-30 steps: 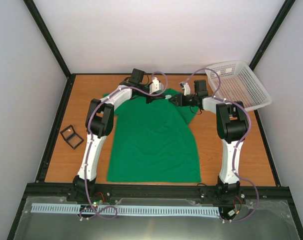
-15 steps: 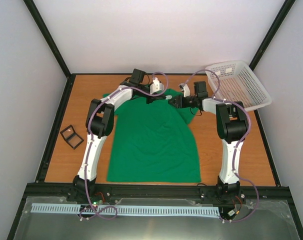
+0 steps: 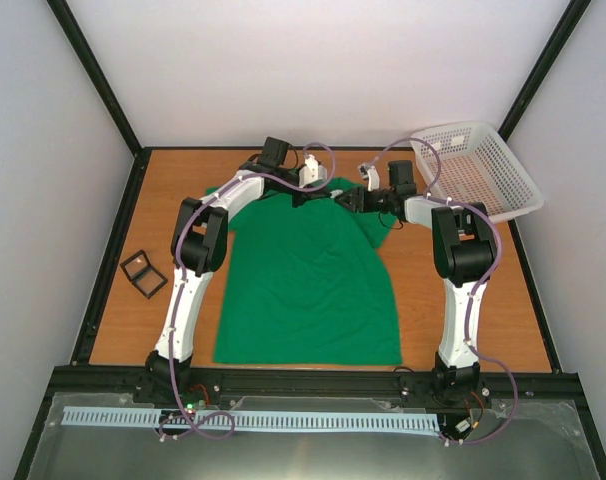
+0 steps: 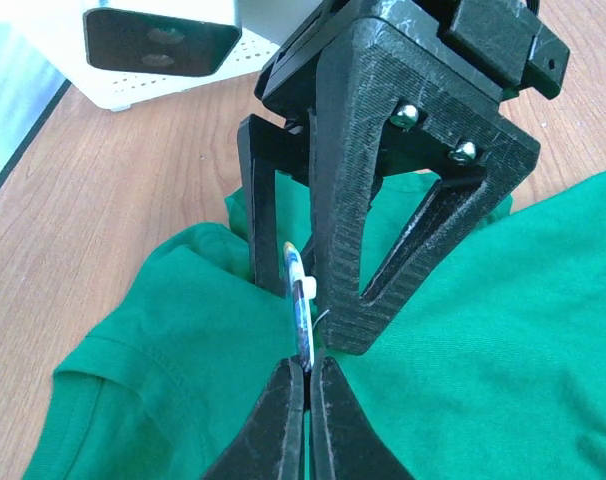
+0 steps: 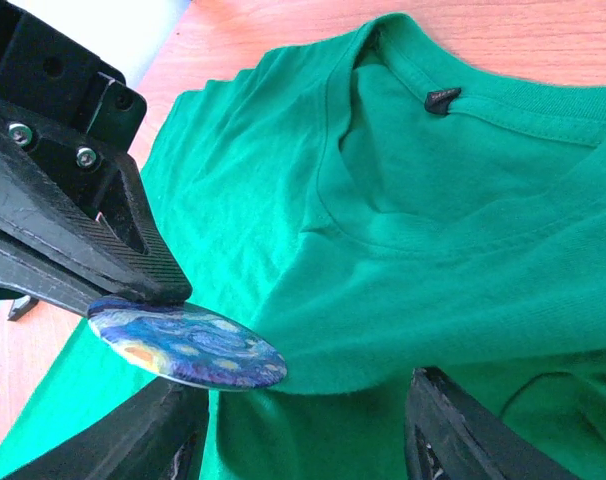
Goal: Pin the brooch onto the clothing
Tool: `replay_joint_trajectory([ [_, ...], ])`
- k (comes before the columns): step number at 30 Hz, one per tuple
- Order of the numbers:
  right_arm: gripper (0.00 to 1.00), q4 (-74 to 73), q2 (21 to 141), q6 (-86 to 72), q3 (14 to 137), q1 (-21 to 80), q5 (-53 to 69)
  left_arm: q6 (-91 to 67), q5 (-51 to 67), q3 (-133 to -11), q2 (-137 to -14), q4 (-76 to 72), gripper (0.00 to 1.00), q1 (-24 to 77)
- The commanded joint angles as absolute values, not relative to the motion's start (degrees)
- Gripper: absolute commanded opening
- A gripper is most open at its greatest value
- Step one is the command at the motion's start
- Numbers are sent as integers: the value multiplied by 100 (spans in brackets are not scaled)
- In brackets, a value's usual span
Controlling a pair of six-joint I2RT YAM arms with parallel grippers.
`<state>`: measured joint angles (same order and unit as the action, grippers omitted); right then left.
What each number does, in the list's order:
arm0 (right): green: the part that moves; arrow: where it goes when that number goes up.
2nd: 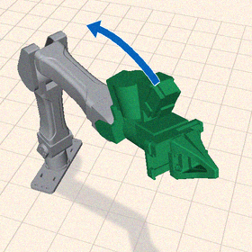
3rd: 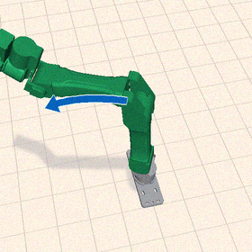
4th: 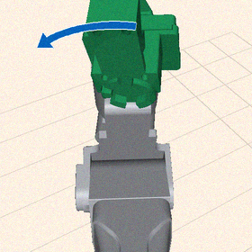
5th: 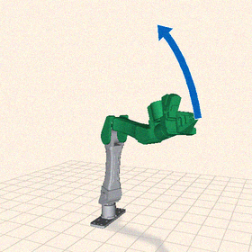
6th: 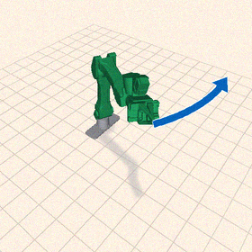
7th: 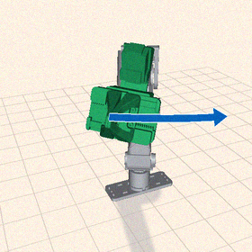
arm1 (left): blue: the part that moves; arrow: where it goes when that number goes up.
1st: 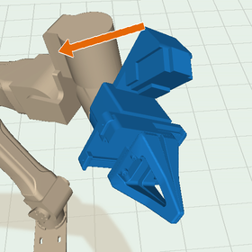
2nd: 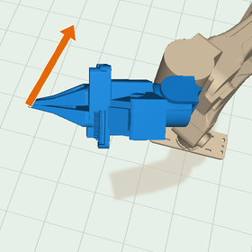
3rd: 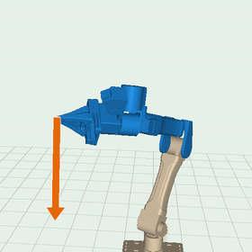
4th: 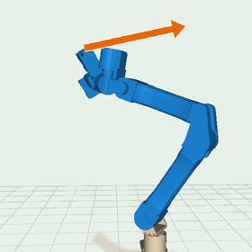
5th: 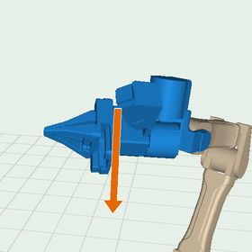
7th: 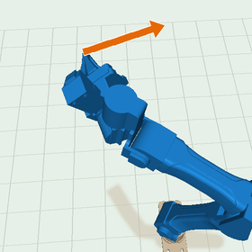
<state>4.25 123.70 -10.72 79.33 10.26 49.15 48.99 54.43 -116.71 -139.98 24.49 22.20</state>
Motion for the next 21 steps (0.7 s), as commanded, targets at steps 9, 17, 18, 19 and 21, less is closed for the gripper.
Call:
replay_joint_trajectory([
  [9, 53, 1677, 12461, -2288, 7808, 1049, 4713, 4962, 5859, -11900, -13766, 2606, 1, 2240],
  [17, 52, 2533, 12313, -3130, 7339, 1166, 3994, 4908, 5871, -11892, -13750, 2589, 1, 2241],
  [18, 52, 2634, 12279, -3262, 7256, 1169, 3843, 4897, 5875, -11892, -13747, 2585, 1, 2240],
  [19, 52, 2759, 12264, -3410, 7186, 1169, 3742, 4891, 5865, -11880, -13738, 2577, 1, 2241],
  [21, 52, 3010, 12225, -3702, 7025, 1169, 3561, 4878, 5850, -11857, -13729, 2555, 1, 2241],
])
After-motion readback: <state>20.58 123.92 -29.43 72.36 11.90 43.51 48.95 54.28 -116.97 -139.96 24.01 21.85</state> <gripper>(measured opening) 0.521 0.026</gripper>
